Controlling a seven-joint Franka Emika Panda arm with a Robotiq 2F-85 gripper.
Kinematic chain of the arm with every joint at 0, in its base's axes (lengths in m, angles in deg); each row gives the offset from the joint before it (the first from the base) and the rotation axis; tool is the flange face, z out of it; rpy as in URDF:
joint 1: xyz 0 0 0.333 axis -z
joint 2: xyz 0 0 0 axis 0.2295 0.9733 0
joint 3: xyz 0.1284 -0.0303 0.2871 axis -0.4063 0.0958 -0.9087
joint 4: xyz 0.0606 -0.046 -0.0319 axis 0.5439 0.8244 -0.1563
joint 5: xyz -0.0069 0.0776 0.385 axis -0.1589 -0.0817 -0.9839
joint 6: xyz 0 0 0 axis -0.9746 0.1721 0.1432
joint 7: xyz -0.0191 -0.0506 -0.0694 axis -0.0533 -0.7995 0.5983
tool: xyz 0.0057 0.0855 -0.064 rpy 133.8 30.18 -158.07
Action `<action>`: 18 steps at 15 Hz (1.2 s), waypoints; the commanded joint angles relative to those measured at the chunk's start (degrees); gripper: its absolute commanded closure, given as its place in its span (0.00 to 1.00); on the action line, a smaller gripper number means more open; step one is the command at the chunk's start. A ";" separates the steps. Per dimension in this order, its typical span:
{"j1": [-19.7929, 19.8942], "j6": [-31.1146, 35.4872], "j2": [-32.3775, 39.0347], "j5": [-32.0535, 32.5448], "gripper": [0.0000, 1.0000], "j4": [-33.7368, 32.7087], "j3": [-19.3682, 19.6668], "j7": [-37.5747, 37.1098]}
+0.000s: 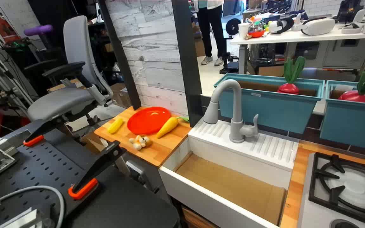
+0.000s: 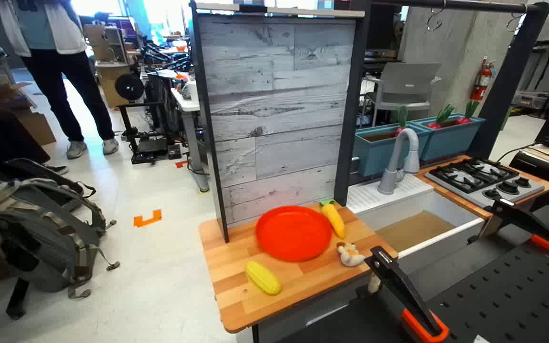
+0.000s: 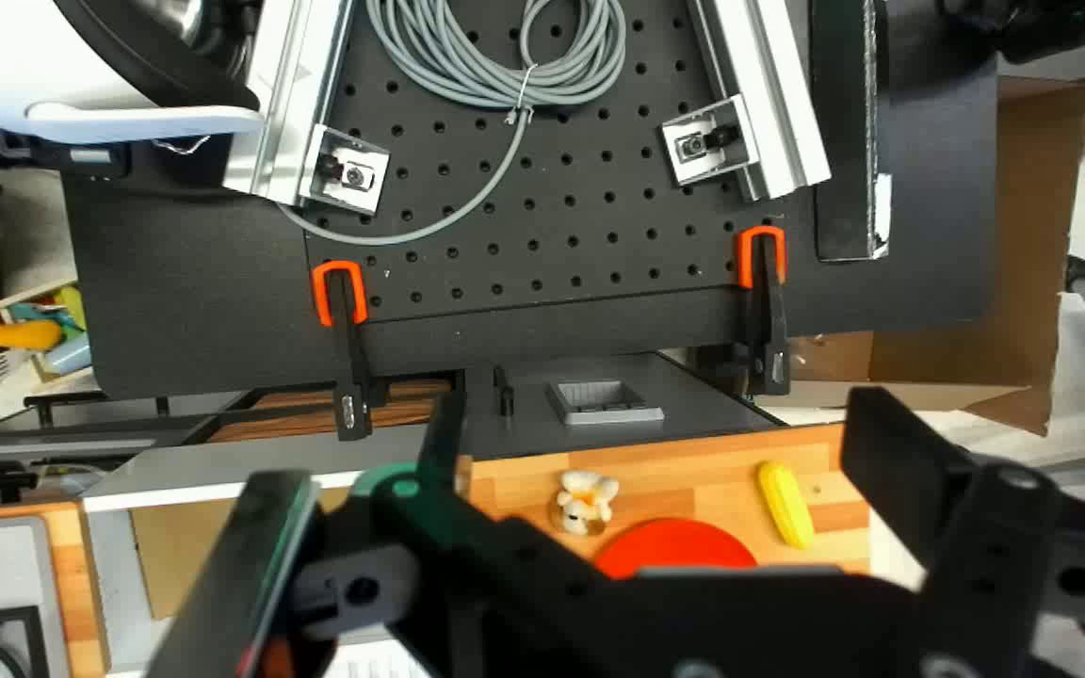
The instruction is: Turn the faucet to the left
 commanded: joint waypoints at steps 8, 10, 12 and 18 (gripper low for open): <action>0.63 -0.09 0.04 -0.30 0.00 -0.06 -0.58 0.31; 0.63 -0.09 0.04 -0.30 0.00 -0.06 -0.58 0.31; 1.02 1.00 0.56 -0.68 0.00 -0.29 -0.23 -0.21; 2.73 7.25 7.53 -1.50 0.00 -3.37 0.82 -2.08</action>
